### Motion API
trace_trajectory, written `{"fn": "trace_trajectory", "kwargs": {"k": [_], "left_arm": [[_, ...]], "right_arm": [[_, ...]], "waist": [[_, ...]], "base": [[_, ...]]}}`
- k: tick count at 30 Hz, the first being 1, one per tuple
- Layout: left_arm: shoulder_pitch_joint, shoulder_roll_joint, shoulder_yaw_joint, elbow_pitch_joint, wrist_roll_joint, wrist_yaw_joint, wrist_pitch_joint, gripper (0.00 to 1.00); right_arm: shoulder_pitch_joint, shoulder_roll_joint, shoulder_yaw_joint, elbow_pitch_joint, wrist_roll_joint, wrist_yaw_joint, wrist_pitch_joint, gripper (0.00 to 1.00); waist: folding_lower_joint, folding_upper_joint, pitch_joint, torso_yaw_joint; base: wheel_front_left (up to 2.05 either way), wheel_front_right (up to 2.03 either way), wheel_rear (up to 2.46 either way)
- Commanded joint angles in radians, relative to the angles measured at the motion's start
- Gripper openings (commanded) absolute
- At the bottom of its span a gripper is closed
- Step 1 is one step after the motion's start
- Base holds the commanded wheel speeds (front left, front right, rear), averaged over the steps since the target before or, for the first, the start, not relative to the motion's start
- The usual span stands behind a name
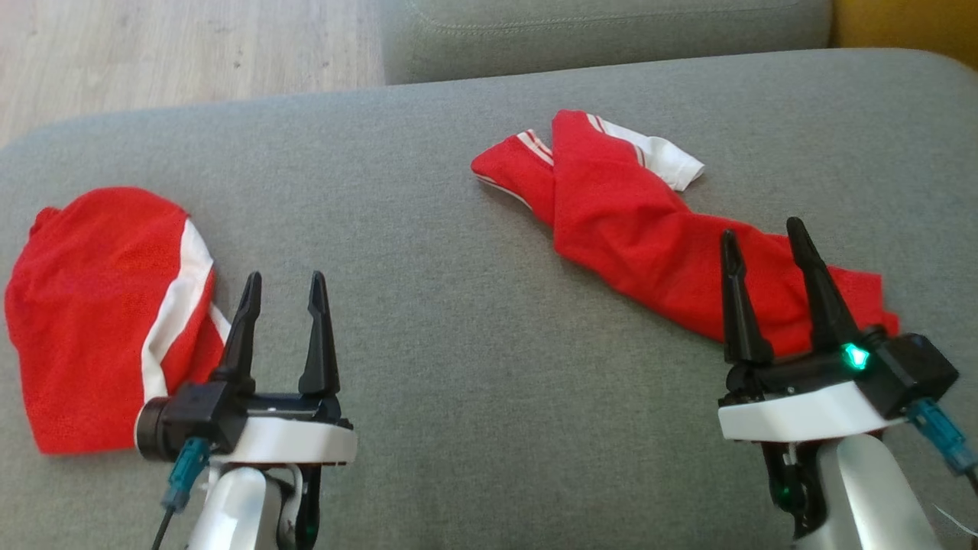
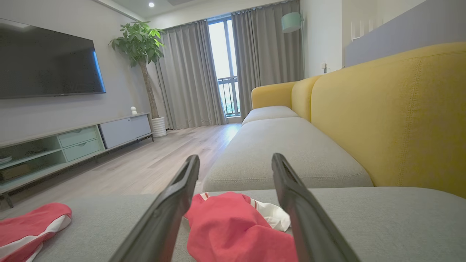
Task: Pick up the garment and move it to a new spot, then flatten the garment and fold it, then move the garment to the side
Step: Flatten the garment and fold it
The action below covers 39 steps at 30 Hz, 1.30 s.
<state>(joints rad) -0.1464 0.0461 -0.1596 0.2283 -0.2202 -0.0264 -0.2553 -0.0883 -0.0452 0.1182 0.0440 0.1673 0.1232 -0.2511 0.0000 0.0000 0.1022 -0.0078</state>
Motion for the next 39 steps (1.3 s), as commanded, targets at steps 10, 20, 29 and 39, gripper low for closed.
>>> {"fn": "trace_trajectory", "kwargs": {"k": [10,20,29,39], "left_arm": [[-0.088,0.004,-0.003,-0.039,-0.008,0.001,-0.006,1.00],[-0.146,0.004,-0.050,-0.019,-0.041,0.009,-0.006,1.00],[-0.168,0.004,-0.079,-0.015,-0.064,0.019,-0.006,1.00],[-0.184,0.004,-0.093,-0.013,-0.071,0.030,-0.006,1.00]], "right_arm": [[-0.252,-0.005,-0.085,0.113,-0.138,0.008,0.072,1.00],[-0.531,-0.005,-0.298,0.459,-0.217,0.008,0.312,1.00],[-0.703,-0.024,-0.485,0.716,-0.365,0.008,0.381,1.00],[-0.806,-0.013,-0.603,0.867,-0.437,0.008,0.330,0.00]], "waist": [[0.0000,0.0000,0.127,0.070],[0.0000,0.0000,0.215,0.171],[0.0000,0.0000,0.259,0.225],[0.0000,0.0000,0.266,0.224]], "base": [[0.00,0.00,0.00],[0.00,0.00,0.00],[0.00,0.00,0.00],[0.00,0.00,0.00]]}}
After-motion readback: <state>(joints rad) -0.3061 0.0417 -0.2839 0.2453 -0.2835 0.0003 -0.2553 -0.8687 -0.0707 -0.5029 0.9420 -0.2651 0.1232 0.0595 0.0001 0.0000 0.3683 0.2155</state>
